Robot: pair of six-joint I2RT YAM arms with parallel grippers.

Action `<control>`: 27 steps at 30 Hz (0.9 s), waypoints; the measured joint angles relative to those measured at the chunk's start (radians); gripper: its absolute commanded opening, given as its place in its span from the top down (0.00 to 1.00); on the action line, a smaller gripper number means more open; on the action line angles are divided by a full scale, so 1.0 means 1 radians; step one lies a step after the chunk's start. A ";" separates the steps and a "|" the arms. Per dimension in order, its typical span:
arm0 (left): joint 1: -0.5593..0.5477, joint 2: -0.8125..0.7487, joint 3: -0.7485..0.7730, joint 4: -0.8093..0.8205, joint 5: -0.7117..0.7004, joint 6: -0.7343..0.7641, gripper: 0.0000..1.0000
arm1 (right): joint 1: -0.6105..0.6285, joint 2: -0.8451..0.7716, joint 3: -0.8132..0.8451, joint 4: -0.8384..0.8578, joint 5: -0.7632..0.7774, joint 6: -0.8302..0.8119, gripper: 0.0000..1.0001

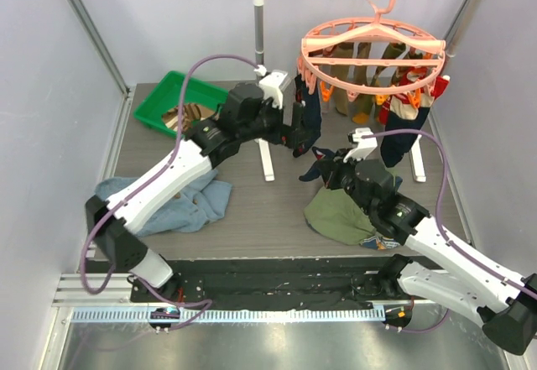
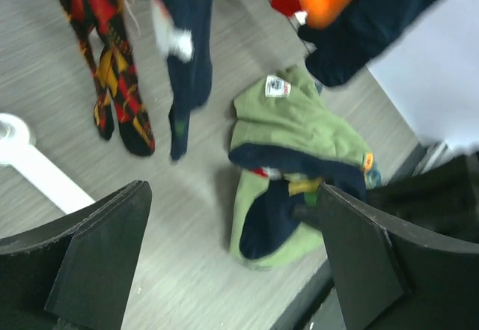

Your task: Remove the socks clipped to the hanger

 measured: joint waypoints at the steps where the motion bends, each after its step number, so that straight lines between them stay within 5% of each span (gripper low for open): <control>1: 0.000 -0.030 -0.028 0.002 0.008 0.009 0.02 | 0.000 -0.002 0.000 -0.001 -0.014 0.002 0.99; 10: 0.000 -0.236 -0.267 0.008 0.111 0.067 0.01 | 0.000 -0.013 0.005 -0.003 -0.148 0.097 0.99; 22: 0.000 -0.208 -0.321 0.027 0.262 0.066 0.05 | 0.000 -0.019 0.005 0.086 -0.219 0.228 0.99; 26: 0.000 -0.170 -0.321 0.037 0.289 0.062 0.26 | 0.000 -0.019 0.005 0.123 -0.234 0.257 0.99; 27: 0.000 -0.159 -0.321 0.040 0.294 0.060 0.51 | 0.000 -0.018 0.005 0.130 -0.238 0.262 0.99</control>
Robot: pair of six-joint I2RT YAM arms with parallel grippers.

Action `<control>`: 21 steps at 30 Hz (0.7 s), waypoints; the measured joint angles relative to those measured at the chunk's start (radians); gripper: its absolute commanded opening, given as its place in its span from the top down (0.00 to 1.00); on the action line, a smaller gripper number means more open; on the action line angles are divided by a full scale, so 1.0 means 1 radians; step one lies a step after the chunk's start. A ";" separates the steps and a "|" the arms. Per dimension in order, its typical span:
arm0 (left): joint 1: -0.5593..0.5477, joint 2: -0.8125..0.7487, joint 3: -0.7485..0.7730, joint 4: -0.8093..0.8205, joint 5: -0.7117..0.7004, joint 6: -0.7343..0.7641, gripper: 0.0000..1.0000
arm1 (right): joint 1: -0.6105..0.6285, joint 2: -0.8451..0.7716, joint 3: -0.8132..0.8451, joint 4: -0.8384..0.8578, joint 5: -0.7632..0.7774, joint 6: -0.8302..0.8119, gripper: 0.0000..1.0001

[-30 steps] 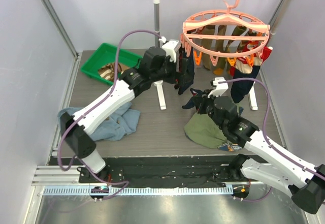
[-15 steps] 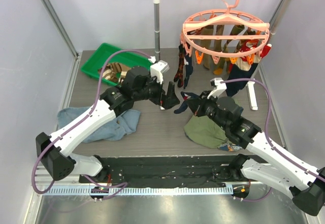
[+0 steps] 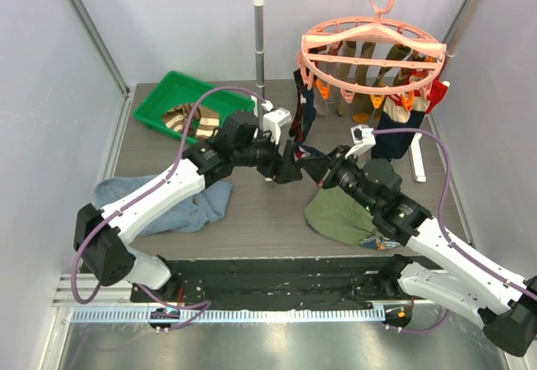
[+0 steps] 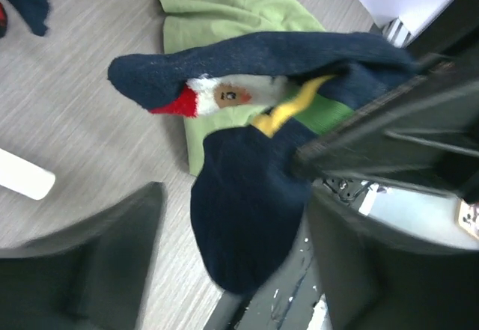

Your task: Remove the socks clipped to the hanger

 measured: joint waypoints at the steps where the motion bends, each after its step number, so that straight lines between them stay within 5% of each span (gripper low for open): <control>1: 0.000 0.010 0.000 0.003 0.005 0.000 0.63 | 0.000 0.001 0.000 0.007 -0.005 0.005 0.99; 4: 0.000 0.038 0.000 0.012 0.017 0.004 0.99 | 0.000 0.002 0.000 0.015 -0.014 0.017 0.95; 8: -0.003 0.052 0.001 0.011 0.010 0.002 1.00 | 0.000 0.002 -0.003 0.014 -0.014 0.020 0.75; 12: -0.005 0.051 0.004 0.002 -0.080 0.004 1.00 | 0.000 0.001 -0.008 0.013 -0.010 0.016 0.39; 18: 0.024 0.049 0.030 -0.061 -0.253 0.005 1.00 | 0.000 -0.041 -0.025 0.005 0.029 -0.004 0.09; 21: 0.067 0.031 0.062 -0.093 -0.341 0.002 1.00 | 0.000 -0.061 -0.035 0.000 0.049 -0.013 0.07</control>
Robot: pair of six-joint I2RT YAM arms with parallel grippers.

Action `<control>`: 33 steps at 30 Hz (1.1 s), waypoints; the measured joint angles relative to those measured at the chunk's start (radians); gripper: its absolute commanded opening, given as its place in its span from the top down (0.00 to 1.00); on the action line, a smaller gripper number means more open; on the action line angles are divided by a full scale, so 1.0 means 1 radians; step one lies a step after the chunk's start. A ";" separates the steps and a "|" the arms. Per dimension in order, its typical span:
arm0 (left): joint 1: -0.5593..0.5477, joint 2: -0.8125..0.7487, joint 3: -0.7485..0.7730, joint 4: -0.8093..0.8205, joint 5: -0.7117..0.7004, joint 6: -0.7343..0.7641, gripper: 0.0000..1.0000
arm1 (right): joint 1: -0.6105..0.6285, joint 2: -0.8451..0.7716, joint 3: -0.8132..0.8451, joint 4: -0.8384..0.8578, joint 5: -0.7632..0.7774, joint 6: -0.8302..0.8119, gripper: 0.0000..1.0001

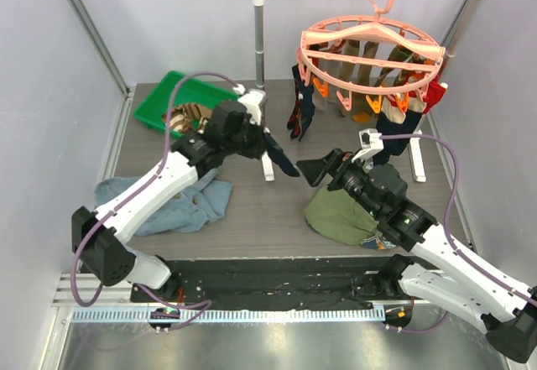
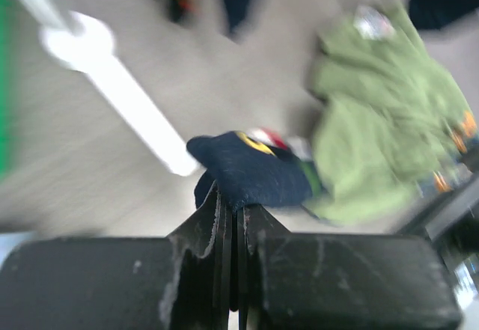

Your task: Remove the socks clipped to the hanger

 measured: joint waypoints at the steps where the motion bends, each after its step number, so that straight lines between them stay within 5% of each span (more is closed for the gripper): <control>1: 0.018 -0.015 0.002 -0.001 -0.029 -0.002 1.00 | 0.000 -0.003 -0.001 -0.004 0.005 -0.003 0.06; 9: 0.267 -0.103 0.047 0.003 -0.165 -0.054 1.00 | 0.000 -0.003 -0.011 -0.020 0.027 -0.022 0.07; 22: 0.523 0.298 0.302 0.019 -0.181 -0.142 0.99 | 0.000 -0.002 -0.012 -0.034 0.069 -0.062 0.08; 25: 0.562 0.408 0.365 0.019 -0.180 -0.159 0.84 | 0.000 -0.002 -0.012 -0.036 0.069 -0.062 0.09; 28: 0.600 0.509 0.427 0.017 -0.158 -0.171 0.47 | 0.000 -0.002 -0.012 -0.039 0.073 -0.062 0.09; 33: 0.642 0.613 0.546 -0.022 -0.080 -0.209 0.05 | 0.000 0.027 -0.012 -0.041 0.098 -0.063 0.09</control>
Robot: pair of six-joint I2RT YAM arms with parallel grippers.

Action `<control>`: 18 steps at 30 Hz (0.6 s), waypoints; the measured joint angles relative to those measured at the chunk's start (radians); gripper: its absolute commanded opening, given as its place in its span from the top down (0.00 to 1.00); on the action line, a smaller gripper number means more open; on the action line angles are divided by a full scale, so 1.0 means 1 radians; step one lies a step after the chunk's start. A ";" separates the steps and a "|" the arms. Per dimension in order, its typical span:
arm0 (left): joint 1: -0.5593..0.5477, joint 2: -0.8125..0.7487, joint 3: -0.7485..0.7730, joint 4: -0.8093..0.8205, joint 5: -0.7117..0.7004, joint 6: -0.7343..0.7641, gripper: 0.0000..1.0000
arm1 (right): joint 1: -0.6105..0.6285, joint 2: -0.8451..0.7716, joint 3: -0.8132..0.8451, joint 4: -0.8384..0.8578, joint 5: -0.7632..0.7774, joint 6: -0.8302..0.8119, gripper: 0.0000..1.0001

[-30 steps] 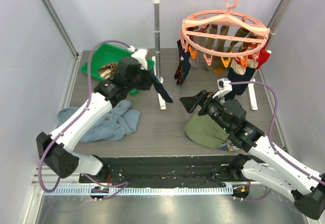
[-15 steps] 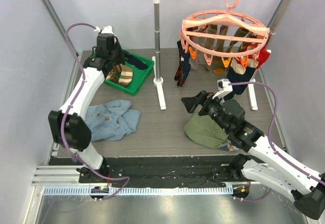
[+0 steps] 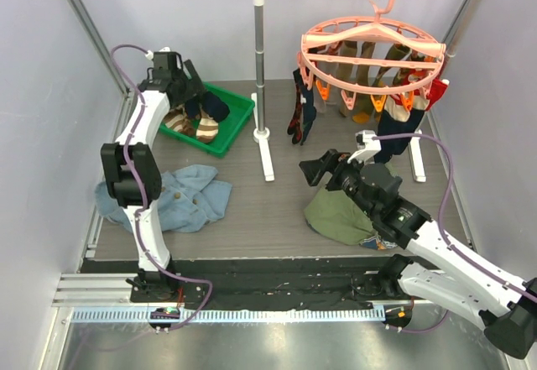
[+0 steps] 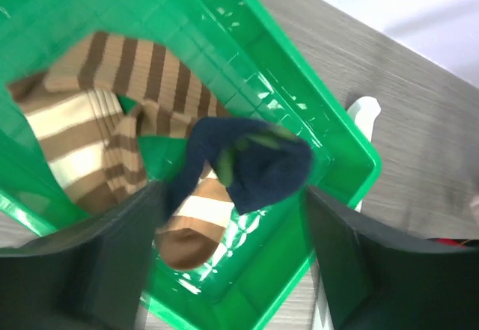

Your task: Remove the socks clipped to the hanger

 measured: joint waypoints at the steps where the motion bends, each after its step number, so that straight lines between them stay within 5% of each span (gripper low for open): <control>1: 0.005 0.001 0.009 -0.004 0.010 -0.003 0.02 | 0.000 0.011 0.000 -0.005 0.008 -0.001 0.09; 9: 0.000 -0.119 -0.026 -0.035 0.082 -0.021 0.00 | 0.000 0.098 -0.020 0.066 0.084 -0.074 0.11; 18: -0.099 -0.435 -0.323 -0.023 0.161 -0.021 0.00 | 0.000 0.365 -0.036 0.370 0.283 -0.199 0.17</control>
